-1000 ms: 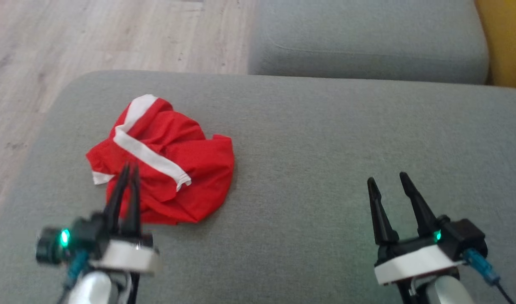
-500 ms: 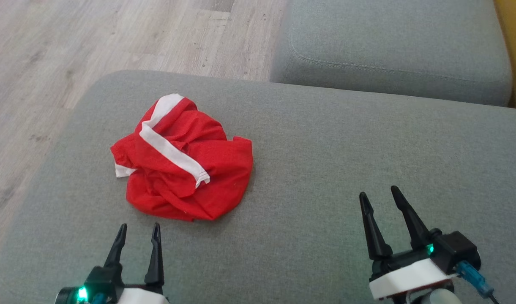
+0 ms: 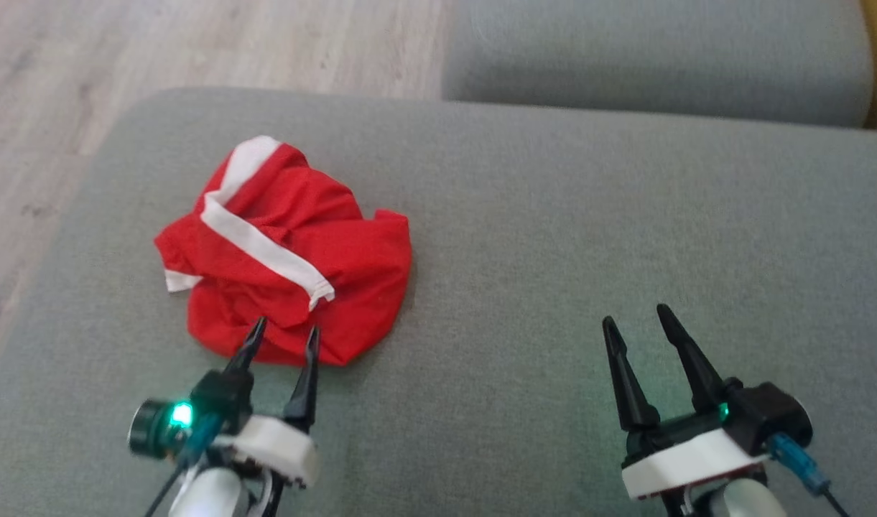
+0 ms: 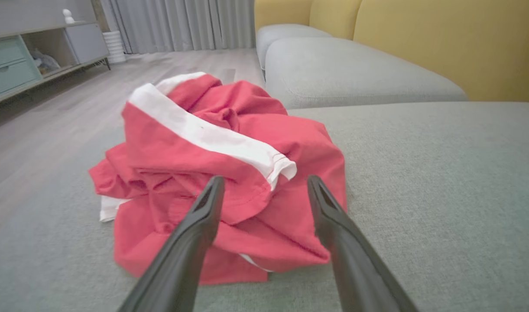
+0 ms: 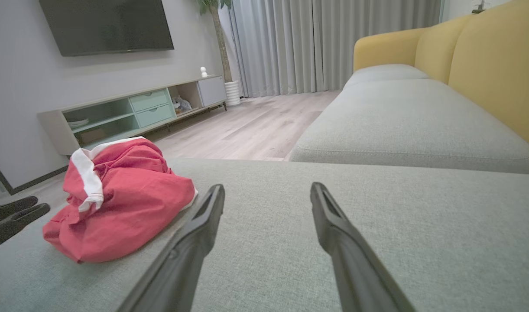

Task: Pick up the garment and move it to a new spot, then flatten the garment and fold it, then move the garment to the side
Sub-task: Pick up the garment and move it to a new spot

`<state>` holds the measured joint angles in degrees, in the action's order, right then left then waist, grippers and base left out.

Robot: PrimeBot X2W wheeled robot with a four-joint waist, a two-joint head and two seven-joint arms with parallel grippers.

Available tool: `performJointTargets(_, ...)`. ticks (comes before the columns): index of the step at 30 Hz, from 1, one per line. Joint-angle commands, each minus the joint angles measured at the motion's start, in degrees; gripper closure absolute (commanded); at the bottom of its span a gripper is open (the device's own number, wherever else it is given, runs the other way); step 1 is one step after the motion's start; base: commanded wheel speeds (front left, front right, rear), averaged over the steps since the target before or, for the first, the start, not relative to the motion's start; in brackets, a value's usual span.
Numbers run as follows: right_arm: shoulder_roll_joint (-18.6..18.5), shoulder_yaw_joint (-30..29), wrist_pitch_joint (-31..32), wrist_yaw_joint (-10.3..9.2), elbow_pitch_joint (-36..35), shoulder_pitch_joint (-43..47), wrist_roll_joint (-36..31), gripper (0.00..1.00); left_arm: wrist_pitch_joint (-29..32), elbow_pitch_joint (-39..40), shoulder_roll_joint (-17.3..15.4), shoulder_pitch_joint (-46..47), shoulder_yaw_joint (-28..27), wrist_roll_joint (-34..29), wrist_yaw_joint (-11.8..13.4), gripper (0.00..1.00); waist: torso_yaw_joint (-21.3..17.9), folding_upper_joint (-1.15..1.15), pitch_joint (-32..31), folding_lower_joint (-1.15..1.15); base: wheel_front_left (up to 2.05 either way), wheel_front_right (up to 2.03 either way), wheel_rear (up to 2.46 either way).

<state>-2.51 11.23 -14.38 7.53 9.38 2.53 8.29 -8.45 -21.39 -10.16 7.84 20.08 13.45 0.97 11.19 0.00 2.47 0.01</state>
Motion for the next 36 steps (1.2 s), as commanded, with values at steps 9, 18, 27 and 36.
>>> performJointTargets(9, -0.4, 1.6, -0.6, -0.04, -1.5, -4.7, -1.3, 0.00, 1.0, -5.7, -1.1, 9.8, -1.4, -2.6, 1.7, 0.00, -3.4, 0.00, 4.8, -0.01, 0.00, 0.00, 0.00)
performJointTargets(18, -0.4, 1.4, -0.6, -0.04, -0.9, -5.0, -1.3, 0.00, -2.4, -10.3, -0.7, 13.0, -1.5, -1.4, 1.1, 1.00, -4.3, 0.00, 4.7, -0.01, 0.00, 0.00, 0.00)
performJointTargets(27, -0.4, 1.1, -0.6, -0.04, -0.4, -4.7, -0.8, 0.00, -5.9, -2.2, -2.0, 13.9, -3.9, -0.6, 1.8, 1.00, -4.5, 0.00, 2.0, -0.01, 0.00, 0.00, 0.00)
performJointTargets(36, -0.4, 0.2, -0.6, -0.04, -0.8, -4.8, -0.3, 0.00, -5.6, 14.9, -3.6, 16.9, -4.2, 1.1, -2.7, 1.00, -6.2, 0.00, -0.1, -0.01, 0.00, 0.00, 0.00)
